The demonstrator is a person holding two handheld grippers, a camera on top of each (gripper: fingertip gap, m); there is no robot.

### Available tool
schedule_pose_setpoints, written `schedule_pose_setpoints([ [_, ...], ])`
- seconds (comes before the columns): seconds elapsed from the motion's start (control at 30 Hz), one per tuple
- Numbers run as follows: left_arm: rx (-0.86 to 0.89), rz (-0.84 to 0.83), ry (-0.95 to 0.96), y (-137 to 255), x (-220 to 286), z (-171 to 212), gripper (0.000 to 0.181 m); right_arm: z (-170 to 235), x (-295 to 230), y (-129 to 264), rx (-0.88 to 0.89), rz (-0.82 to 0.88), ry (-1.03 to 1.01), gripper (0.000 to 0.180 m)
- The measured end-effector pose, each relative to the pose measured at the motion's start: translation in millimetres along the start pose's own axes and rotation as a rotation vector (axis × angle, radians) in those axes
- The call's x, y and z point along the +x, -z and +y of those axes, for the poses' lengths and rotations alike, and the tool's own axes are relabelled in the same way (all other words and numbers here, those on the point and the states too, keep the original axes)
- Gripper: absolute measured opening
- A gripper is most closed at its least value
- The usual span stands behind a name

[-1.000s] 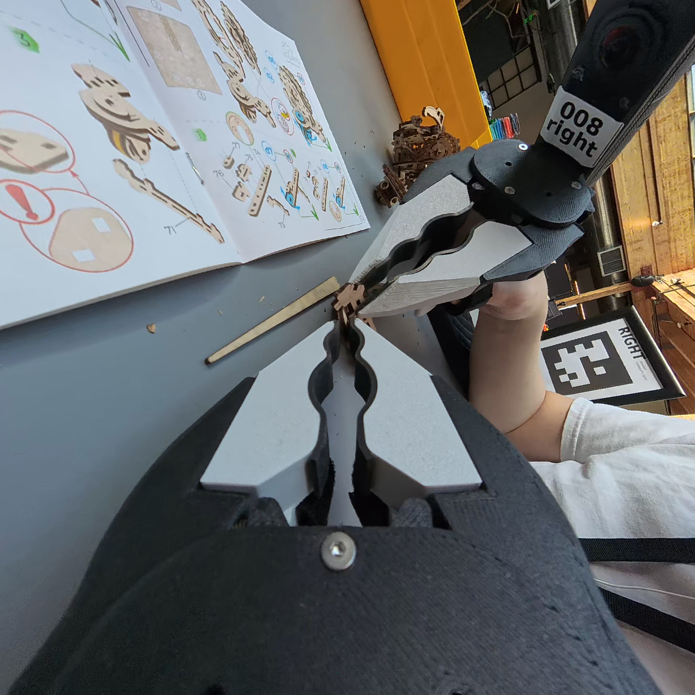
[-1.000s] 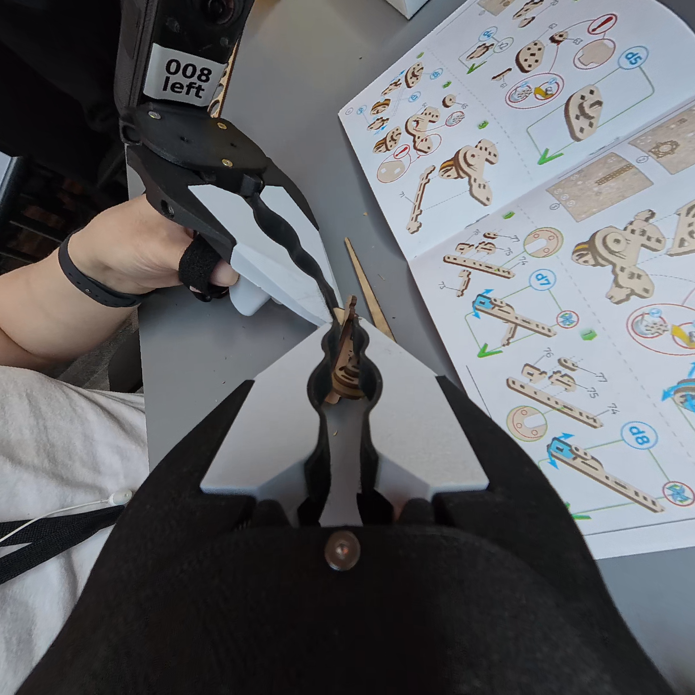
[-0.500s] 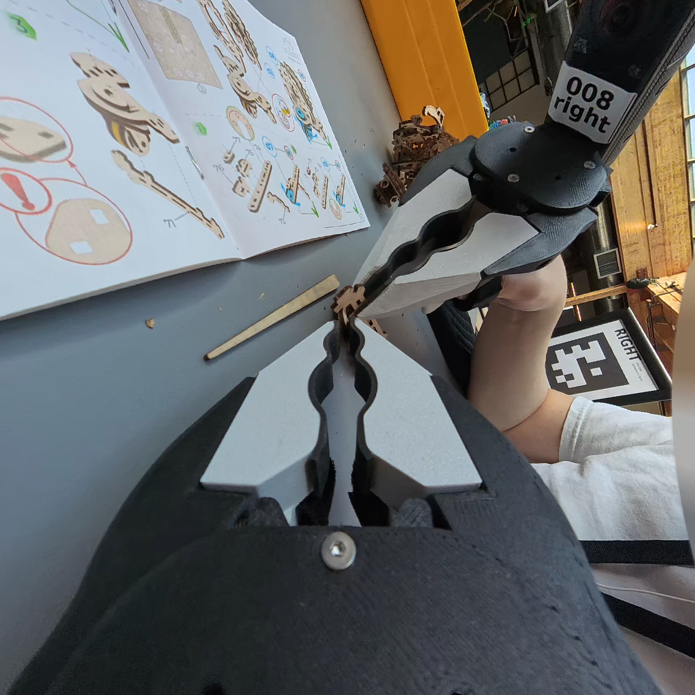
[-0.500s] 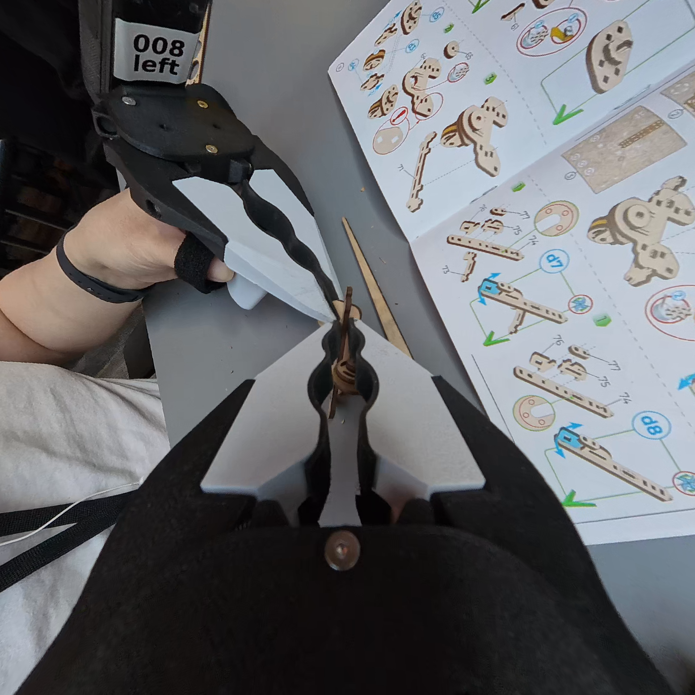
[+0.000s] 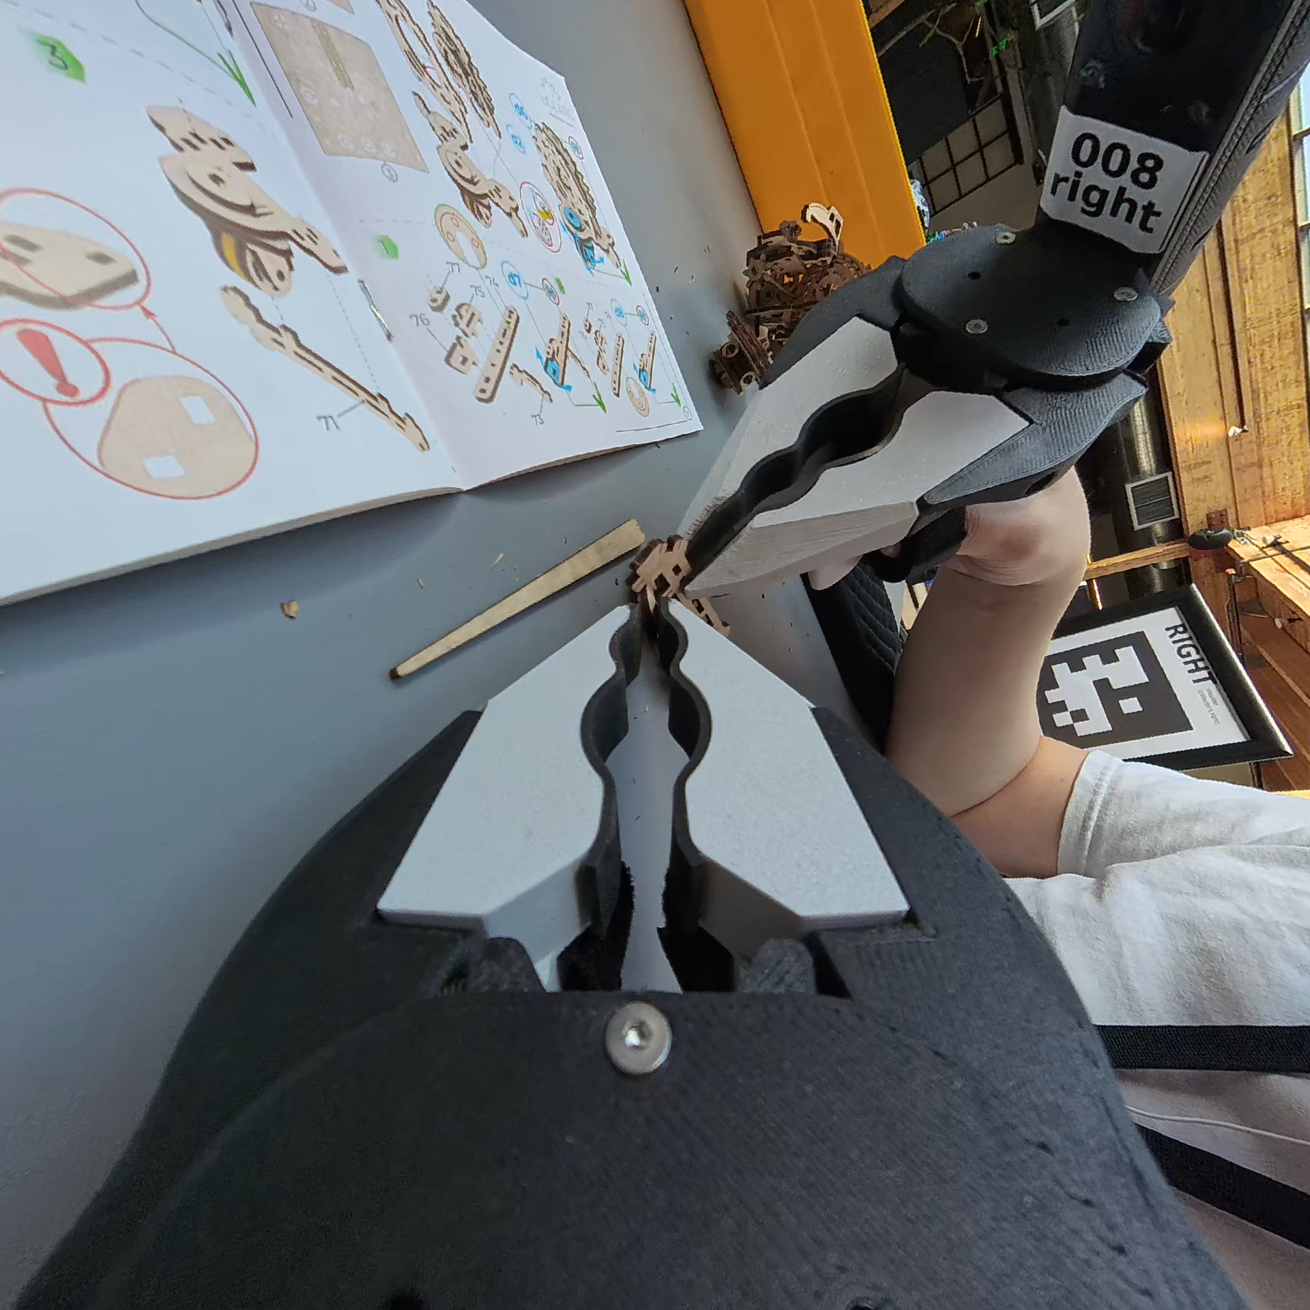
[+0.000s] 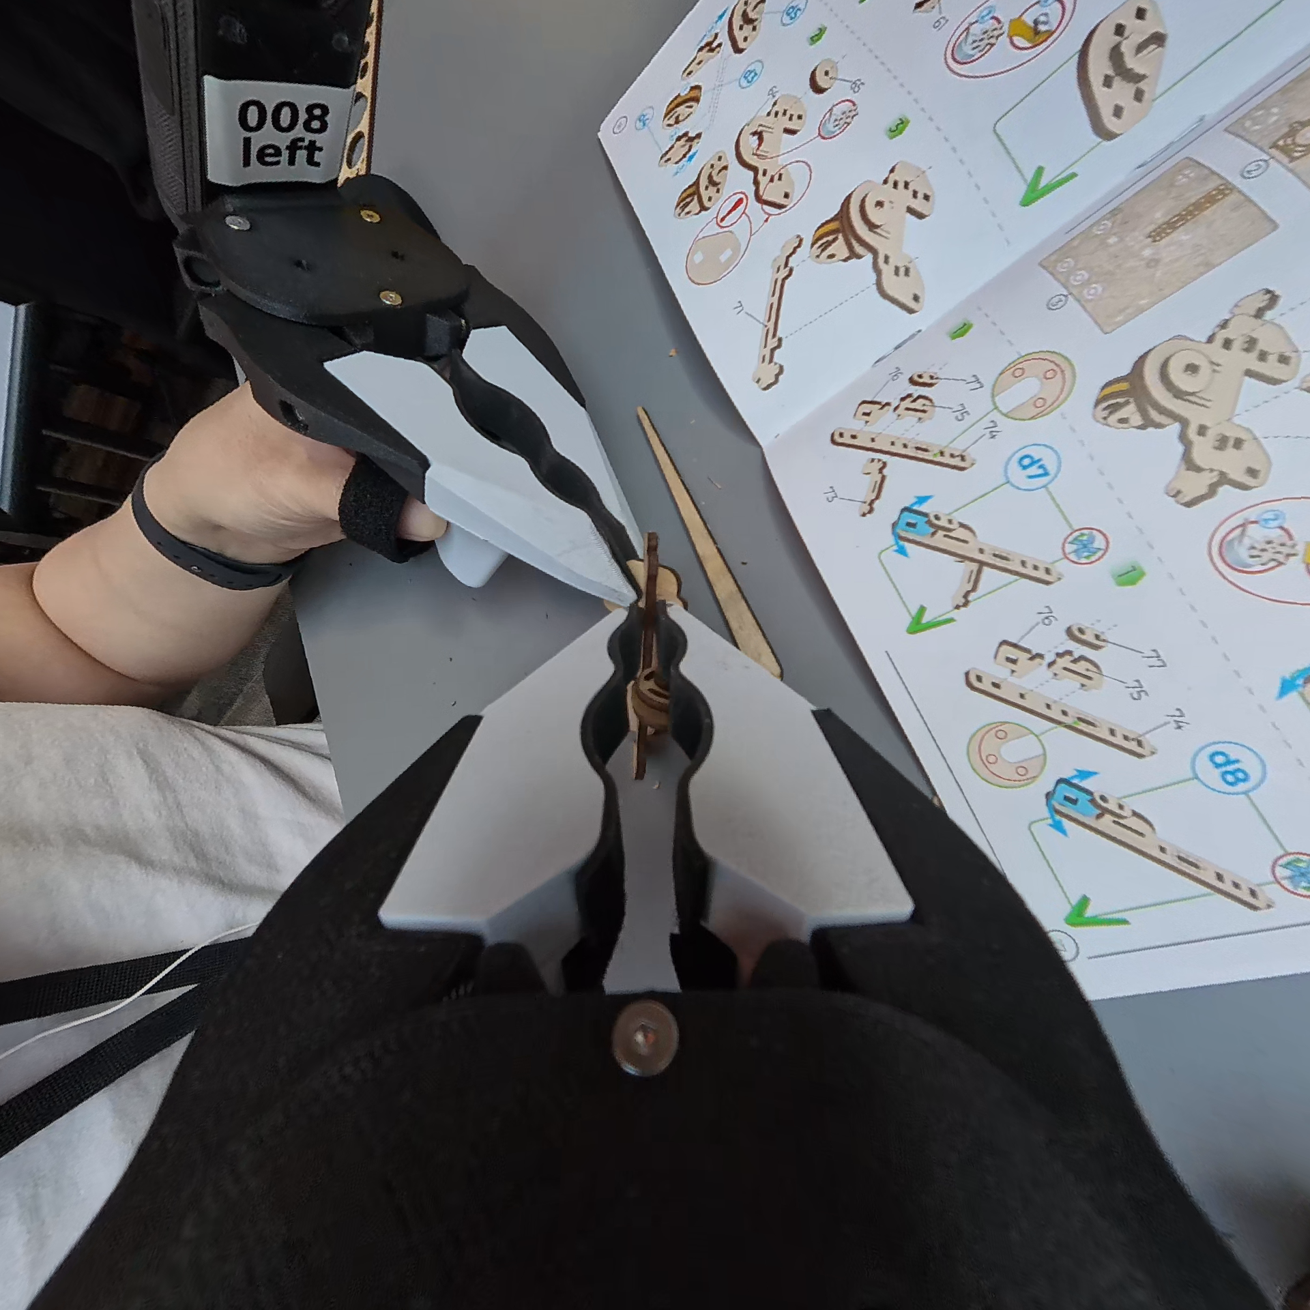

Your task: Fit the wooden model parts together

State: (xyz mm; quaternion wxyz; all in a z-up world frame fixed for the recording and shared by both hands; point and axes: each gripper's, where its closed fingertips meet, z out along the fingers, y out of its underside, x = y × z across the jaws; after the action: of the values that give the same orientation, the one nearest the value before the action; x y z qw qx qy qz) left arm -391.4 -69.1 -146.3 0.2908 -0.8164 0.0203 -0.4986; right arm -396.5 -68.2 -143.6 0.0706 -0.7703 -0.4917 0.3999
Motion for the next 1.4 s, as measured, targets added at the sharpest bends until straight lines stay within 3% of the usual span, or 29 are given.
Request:
schedule_pose_setpoints([
  [0.5, 0.025, -0.001, 0.021, 2.5, -2.2, -3.1, 0.001, -2.2, -0.4, -2.3, 0.081, -0.105, -0.300, 0.001],
  [1.07, 0.011, -0.043, -0.003, 0.6, -3.2, 0.2, 0.002, 2.1, 0.1, -4.0, 0.016, 0.104, -0.305, 0.002],
  [1.27, -0.069, -0.129, -0.145, -1.5, -3.4, -2.7, 0.003, 0.4, 3.2, -1.8, 0.105, 0.117, -0.290, 0.003],
  [1.4, -0.099, -0.086, -0.169, -6.1, -0.9, -5.6, 0.003, 1.7, 6.0, 2.9, 0.170, 0.081, -0.346, 0.003],
])
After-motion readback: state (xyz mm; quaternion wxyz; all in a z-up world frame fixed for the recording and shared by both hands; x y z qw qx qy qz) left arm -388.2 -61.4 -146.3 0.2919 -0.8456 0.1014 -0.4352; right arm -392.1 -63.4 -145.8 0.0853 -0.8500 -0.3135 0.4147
